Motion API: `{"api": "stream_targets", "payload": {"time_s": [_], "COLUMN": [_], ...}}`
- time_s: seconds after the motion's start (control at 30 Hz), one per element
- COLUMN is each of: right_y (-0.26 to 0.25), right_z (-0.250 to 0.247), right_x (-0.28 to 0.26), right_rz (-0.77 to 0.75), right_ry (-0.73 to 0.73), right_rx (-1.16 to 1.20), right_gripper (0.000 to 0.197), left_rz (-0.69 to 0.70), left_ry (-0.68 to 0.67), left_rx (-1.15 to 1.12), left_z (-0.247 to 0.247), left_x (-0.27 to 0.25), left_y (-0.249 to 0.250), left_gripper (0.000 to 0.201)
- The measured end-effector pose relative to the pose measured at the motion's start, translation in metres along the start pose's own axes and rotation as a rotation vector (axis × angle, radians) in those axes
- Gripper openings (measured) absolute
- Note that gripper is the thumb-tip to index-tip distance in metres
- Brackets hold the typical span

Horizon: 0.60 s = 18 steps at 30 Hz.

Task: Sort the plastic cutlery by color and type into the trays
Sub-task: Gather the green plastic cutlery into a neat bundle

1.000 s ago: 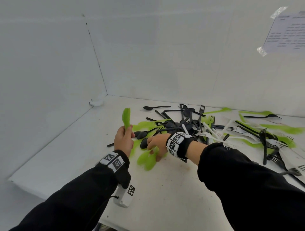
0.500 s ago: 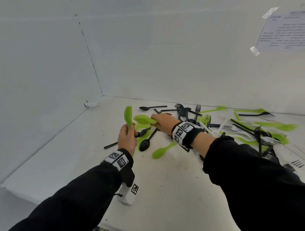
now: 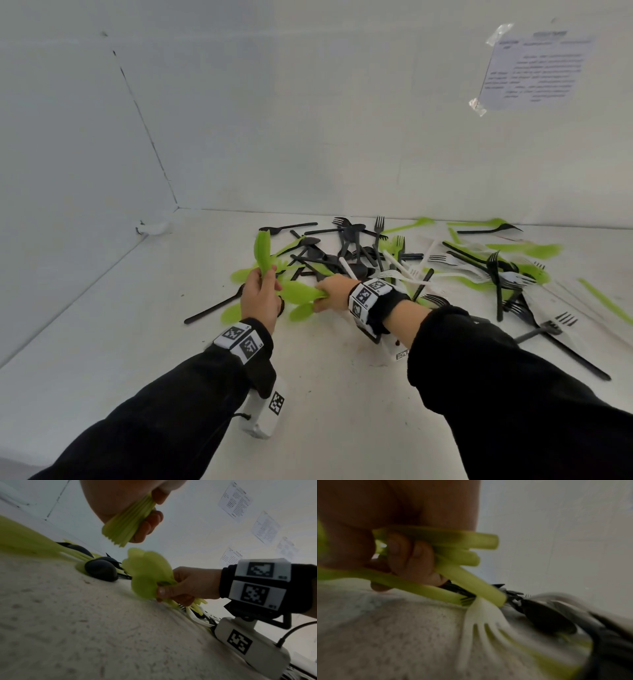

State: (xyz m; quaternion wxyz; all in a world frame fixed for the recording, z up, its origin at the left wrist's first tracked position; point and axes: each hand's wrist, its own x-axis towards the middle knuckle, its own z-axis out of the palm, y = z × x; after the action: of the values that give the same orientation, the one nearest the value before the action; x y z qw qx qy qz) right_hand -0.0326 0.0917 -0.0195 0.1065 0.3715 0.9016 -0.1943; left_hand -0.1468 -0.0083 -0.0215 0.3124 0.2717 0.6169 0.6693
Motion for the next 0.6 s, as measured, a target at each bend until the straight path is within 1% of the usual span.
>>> {"api": "stream_targets", "payload": {"time_s": [0.1, 0.2, 0.27, 0.37, 0.47, 0.53, 0.6], "right_y": [0.009, 0.010, 0.010, 0.008, 0.009, 0.012, 0.017], "right_z": [-0.006, -0.016, -0.020, -0.020, -0.011, -0.004, 0.001], "right_x": [-0.005, -0.017, -0.023, -0.032, -0.034, -0.034, -0.038], "right_rz": [0.049, 0.089, 0.103, 0.092, 0.140, 0.189, 0.243], "right_ry": [0.164, 0.377, 0.474, 0.499, 0.514, 0.574, 0.633], "right_rx": [0.183, 0.421, 0.598, 0.823, 1.017, 1.023, 0.963], "right_gripper": [0.035, 0.021, 0.025, 0.024, 0.026, 0.023, 0.018], "left_rz": [0.000, -0.020, -0.050, -0.065, -0.116, -0.168, -0.195], "left_ry": [0.010, -0.010, -0.042, -0.101, -0.208, -0.268, -0.321], "left_rx": [-0.005, 0.001, 0.002, 0.054, 0.033, -0.016, -0.034], "left_z": [0.008, 0.019, 0.030, 0.049, 0.068, 0.077, 0.085], "left_x": [0.001, 0.000, 0.000, -0.001, -0.003, -0.005, -0.009], "left_y": [-0.003, -0.006, -0.010, -0.016, -0.022, -0.026, -0.029], "left_gripper": [0.020, 0.021, 0.021, 0.020, 0.021, 0.022, 0.019]}}
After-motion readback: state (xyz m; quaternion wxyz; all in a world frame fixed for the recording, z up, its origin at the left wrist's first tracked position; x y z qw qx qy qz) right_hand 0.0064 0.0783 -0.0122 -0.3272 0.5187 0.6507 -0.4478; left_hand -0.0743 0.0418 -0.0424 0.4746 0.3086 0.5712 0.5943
